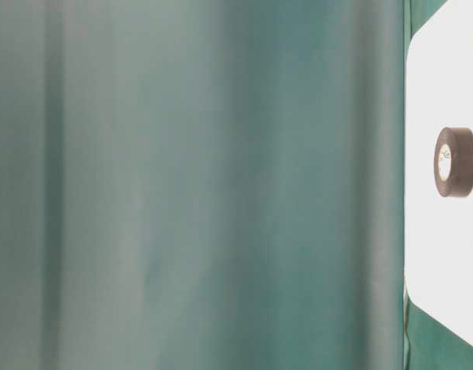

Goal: Put the tape alternately from left to right into the white case.
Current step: 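Move the right gripper to the teal tape roll and grasp it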

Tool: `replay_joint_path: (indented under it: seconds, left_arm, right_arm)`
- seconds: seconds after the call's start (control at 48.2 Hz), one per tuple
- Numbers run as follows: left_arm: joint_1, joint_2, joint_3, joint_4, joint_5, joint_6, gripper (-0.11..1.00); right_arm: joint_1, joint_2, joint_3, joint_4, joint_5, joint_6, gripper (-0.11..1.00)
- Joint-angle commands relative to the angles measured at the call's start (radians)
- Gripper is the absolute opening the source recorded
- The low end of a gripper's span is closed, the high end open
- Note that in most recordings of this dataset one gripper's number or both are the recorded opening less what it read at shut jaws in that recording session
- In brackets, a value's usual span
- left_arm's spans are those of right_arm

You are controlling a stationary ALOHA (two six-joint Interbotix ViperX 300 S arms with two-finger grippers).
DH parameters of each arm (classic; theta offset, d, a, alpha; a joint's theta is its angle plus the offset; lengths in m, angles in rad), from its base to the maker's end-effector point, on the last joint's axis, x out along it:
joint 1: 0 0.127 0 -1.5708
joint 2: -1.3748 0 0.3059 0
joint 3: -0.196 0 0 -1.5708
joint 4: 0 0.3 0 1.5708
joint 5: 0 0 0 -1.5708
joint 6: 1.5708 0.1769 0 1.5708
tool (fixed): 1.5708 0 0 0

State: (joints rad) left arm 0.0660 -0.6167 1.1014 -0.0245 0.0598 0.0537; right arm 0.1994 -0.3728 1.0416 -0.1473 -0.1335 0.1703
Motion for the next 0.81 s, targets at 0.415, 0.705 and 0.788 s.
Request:
replay_joint_path:
  seconds: [0.415,0.705,0.788]
  left_arm:
    - [-0.003,-0.005,-0.008,-0.002,-0.008,0.002,0.73]
    - [-0.011,-0.006,0.003,-0.003,-0.003,0.002,0.73]
    - [-0.020,-0.006,0.008,-0.002,-0.002,0.002,0.73]
  right_arm:
    - [0.075,0.337,-0.360,-0.002,0.011,-0.002,0.59]
    - [0.110,0.483,-0.548,-0.002,0.104,0.003,0.59]
    - [0.117,0.515,-0.598,-0.002,0.160,0.005,0.59]
